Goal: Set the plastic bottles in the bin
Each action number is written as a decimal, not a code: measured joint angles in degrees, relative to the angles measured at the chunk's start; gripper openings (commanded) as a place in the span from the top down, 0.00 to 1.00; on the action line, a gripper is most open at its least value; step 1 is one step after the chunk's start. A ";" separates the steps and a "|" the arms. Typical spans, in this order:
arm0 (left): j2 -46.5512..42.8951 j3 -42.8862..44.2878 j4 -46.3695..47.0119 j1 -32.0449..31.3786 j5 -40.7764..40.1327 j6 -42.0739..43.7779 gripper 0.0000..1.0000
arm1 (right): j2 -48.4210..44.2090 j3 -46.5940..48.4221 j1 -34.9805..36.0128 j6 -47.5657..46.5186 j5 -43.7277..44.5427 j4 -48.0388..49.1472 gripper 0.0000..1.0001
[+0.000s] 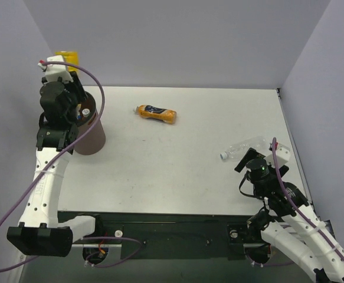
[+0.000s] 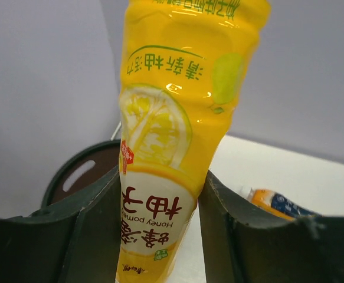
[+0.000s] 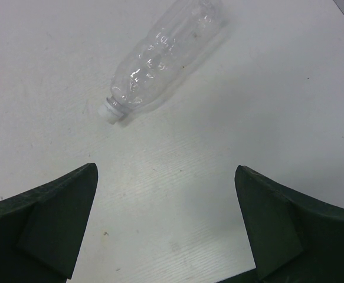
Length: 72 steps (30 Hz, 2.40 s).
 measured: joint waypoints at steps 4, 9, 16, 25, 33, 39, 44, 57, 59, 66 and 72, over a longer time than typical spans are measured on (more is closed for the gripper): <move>-2.01 -1.70 6.60 5.75 2.38 -0.28 0.49 | 1.84 0.11 0.00 -0.04 -0.02 0.13 0.05; -1.57 -5.53 14.27 10.95 5.70 0.35 0.38 | 2.71 0.11 0.00 -0.02 -0.24 0.39 0.05; 1.44 -16.04 24.28 13.75 8.76 1.49 0.21 | 1.51 0.11 0.00 -0.02 -0.85 0.37 0.05; 2.40 -17.73 24.74 13.77 9.38 0.07 0.05 | 1.18 0.11 0.02 -0.02 -0.83 0.35 0.05; 2.45 -6.47 16.41 10.82 12.79 -5.11 0.03 | 2.23 0.11 0.04 0.02 -1.25 0.42 0.05; 7.69 3.63 7.72 0.07 13.25 -8.37 0.03 | 2.23 0.11 0.04 0.15 -1.44 0.85 0.05; 16.92 6.05 1.14 -10.86 10.67 -12.39 0.03 | 1.77 0.11 0.04 0.17 -1.51 0.83 0.06; 40.92 9.03 -3.37 -21.24 4.74 -39.45 0.03 | 0.44 0.11 0.04 0.00 -1.33 -0.39 0.06; 42.84 8.87 -0.87 -21.53 3.89 -44.04 0.03 | -0.63 0.11 0.04 0.00 -0.92 -1.27 0.05; 48.57 9.14 9.22 -22.21 -4.02 -56.83 0.03 | -2.36 0.11 0.04 -0.20 0.68 -3.72 0.05; 56.50 17.18 10.49 -24.22 -10.21 -63.56 0.03 | -2.40 0.11 0.04 -0.55 1.57 -4.22 0.05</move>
